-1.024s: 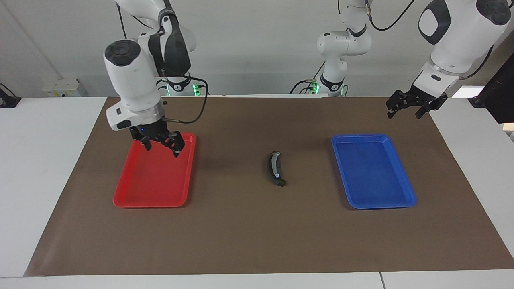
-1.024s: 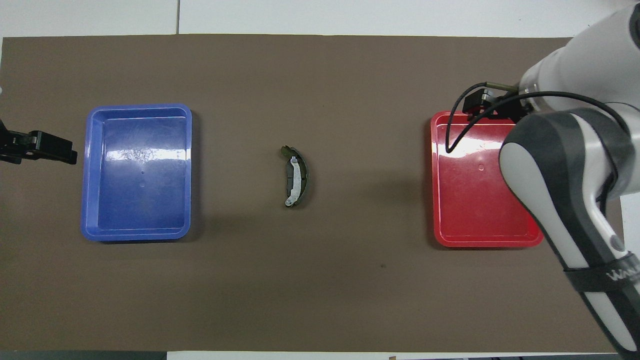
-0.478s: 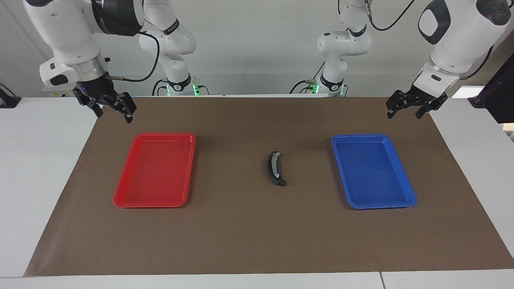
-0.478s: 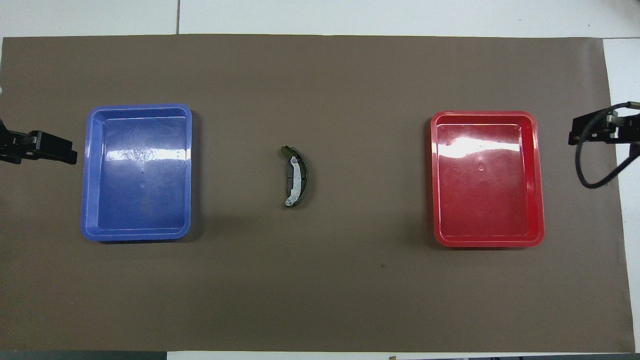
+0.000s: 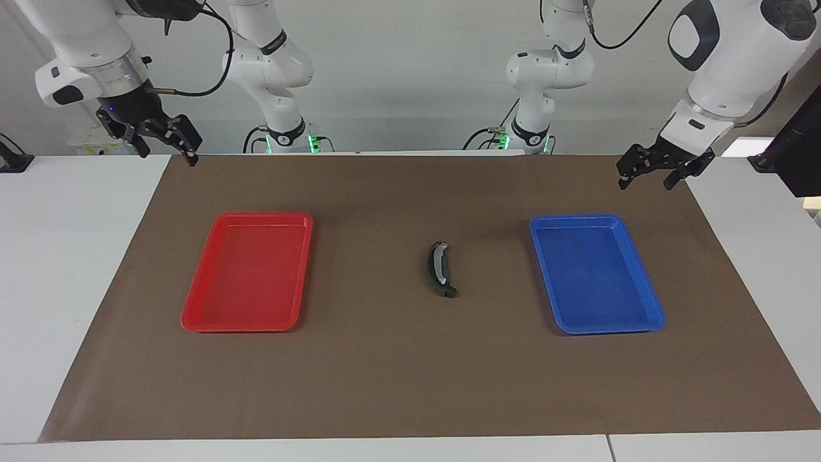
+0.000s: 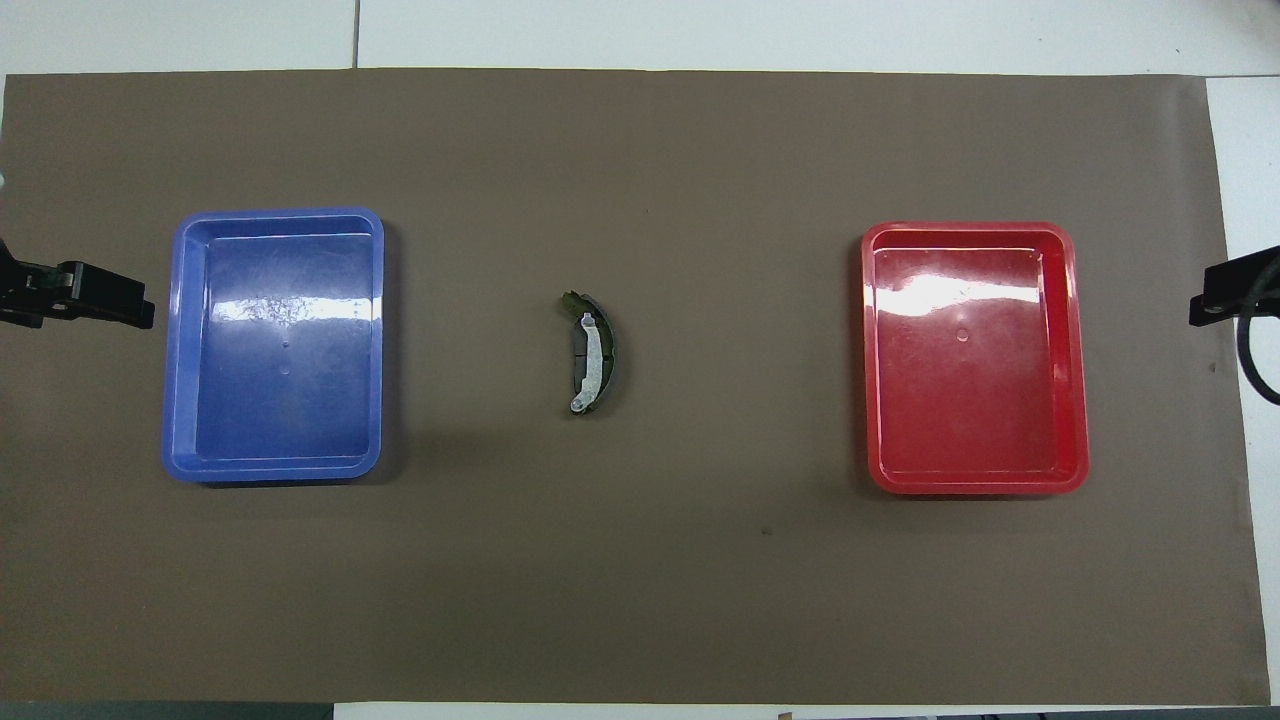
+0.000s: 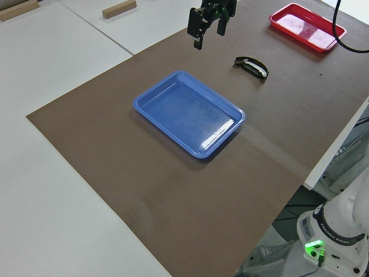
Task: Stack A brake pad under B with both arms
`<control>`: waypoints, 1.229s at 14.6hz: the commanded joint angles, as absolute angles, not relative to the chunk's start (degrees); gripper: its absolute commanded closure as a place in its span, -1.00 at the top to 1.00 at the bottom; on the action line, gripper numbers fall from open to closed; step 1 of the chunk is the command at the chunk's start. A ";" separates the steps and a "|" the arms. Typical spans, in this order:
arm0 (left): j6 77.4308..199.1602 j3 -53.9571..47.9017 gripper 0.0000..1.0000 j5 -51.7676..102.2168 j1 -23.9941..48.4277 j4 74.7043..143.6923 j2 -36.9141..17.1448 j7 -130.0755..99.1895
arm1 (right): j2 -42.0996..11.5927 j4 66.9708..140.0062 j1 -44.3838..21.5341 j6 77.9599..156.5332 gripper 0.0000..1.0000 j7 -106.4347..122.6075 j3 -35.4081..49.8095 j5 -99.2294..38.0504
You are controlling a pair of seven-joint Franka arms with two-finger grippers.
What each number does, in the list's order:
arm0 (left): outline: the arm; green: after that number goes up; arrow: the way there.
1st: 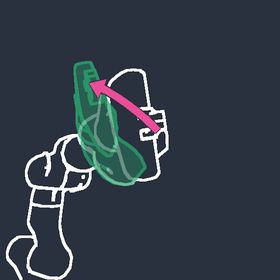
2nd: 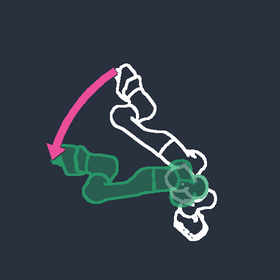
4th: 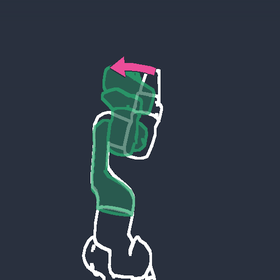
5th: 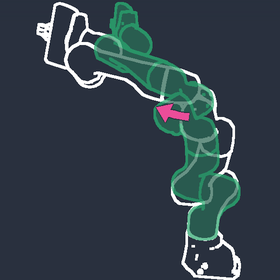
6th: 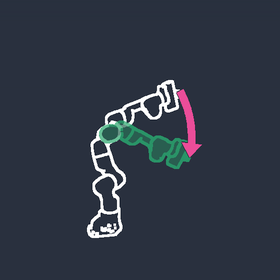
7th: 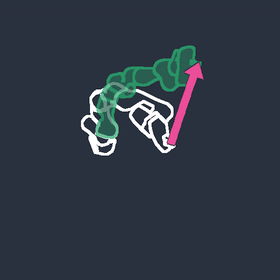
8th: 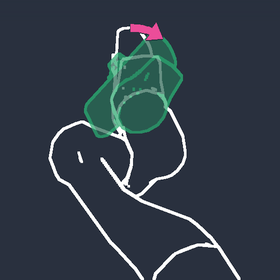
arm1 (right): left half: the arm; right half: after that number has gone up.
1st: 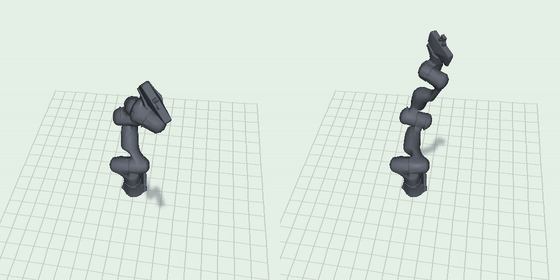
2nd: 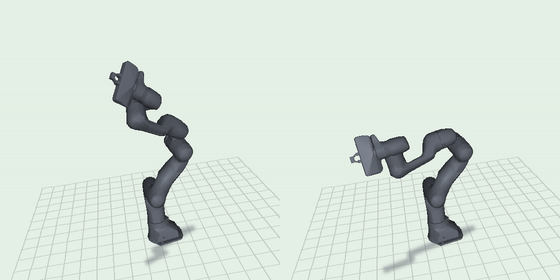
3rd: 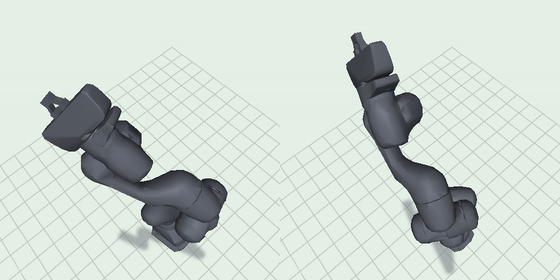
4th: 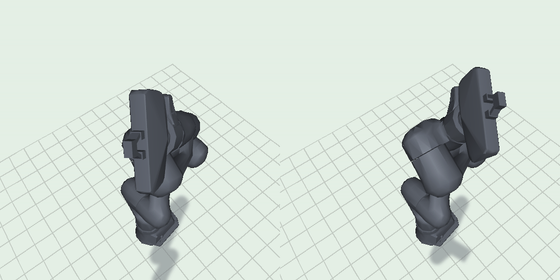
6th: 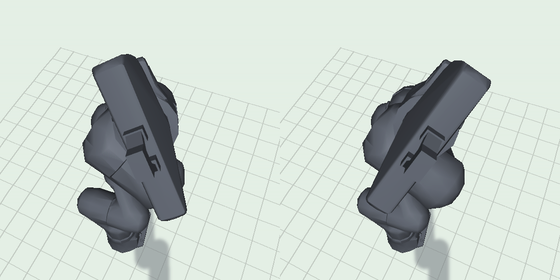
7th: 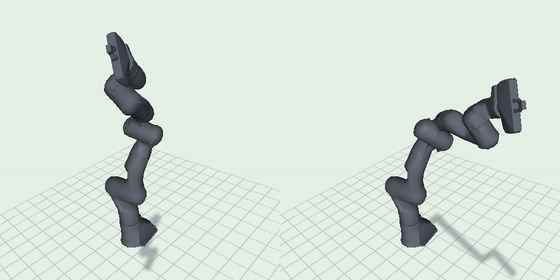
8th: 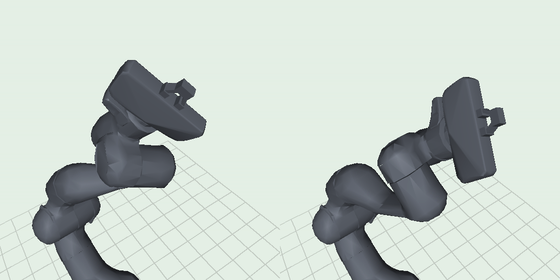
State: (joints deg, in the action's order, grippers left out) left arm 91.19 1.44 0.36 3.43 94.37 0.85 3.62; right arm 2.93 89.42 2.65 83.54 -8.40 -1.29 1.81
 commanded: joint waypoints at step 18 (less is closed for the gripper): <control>91.93 1.23 0.97 -0.62 3.25 96.33 2.46 3.08 | 3.25 90.88 1.85 84.99 1.00 -5.45 1.14 0.97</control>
